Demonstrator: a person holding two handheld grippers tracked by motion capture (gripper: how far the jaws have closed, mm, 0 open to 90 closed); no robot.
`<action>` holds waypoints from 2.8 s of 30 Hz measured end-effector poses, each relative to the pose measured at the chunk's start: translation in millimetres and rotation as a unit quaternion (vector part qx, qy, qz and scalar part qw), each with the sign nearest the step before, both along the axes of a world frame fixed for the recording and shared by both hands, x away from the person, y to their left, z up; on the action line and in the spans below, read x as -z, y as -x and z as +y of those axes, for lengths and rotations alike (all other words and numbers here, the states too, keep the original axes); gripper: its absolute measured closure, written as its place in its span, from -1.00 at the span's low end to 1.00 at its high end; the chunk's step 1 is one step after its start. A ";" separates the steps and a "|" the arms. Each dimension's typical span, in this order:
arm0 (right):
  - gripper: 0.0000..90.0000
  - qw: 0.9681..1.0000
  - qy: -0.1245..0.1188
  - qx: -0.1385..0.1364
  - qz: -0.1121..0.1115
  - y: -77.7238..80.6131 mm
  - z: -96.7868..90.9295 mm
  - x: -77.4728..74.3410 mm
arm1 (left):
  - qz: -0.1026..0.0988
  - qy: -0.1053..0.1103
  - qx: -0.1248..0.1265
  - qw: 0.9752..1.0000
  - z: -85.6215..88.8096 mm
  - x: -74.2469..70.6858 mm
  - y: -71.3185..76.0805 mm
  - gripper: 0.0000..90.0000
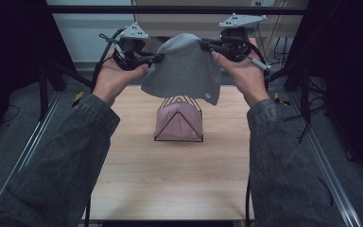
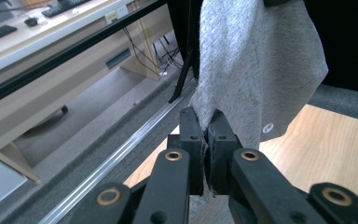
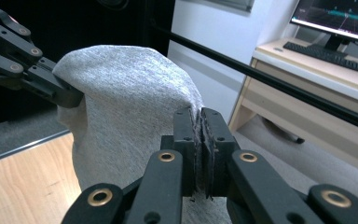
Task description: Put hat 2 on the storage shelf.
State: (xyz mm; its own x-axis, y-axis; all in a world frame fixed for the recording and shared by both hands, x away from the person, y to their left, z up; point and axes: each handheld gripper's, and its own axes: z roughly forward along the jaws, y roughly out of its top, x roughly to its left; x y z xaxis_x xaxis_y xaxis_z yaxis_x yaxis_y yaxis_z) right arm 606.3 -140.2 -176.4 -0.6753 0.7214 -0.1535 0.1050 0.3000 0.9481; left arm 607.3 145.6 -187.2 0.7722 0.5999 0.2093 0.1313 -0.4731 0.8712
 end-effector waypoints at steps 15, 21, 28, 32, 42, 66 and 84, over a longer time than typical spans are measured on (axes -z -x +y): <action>0.91 0.999 0.004 0.012 0.035 -37.2 3.0 24.0 | 0.008 -0.022 -0.008 1.000 -3.0 21.5 -25.4 0.93; 0.91 0.999 0.013 0.015 0.046 -43.4 6.7 33.1 | 0.007 -0.024 -0.021 0.999 -2.1 34.6 -36.3 0.93; 0.91 0.998 0.018 0.015 0.053 -46.1 10.0 42.4 | 0.014 -0.026 -0.027 0.999 -0.2 45.7 -43.6 0.93; 0.91 0.998 0.020 0.011 0.059 -45.2 11.4 47.4 | 0.021 -0.028 -0.026 0.999 2.7 51.8 -43.8 0.93; 0.91 0.997 0.028 0.006 0.067 -43.0 15.5 57.0 | 0.035 -0.026 -0.022 0.999 6.5 63.3 -40.3 0.93; 0.91 0.993 0.060 -0.006 0.099 -33.7 21.7 91.0 | 0.057 -0.038 -0.020 0.997 8.8 106.3 -32.1 0.93; 0.91 0.991 0.061 -0.009 0.121 -38.0 22.0 114.3 | 0.072 -0.042 -0.019 0.996 8.7 127.6 -34.2 0.93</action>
State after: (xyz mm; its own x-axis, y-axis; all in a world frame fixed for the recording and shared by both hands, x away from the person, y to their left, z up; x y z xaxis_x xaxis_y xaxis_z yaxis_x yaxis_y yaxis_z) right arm 644.3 -118.2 -290.7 -0.7161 0.6945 -0.0697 0.3187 0.4142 0.8526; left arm 641.4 154.2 -314.8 0.7744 0.6150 0.1489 0.2711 -0.5351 0.8001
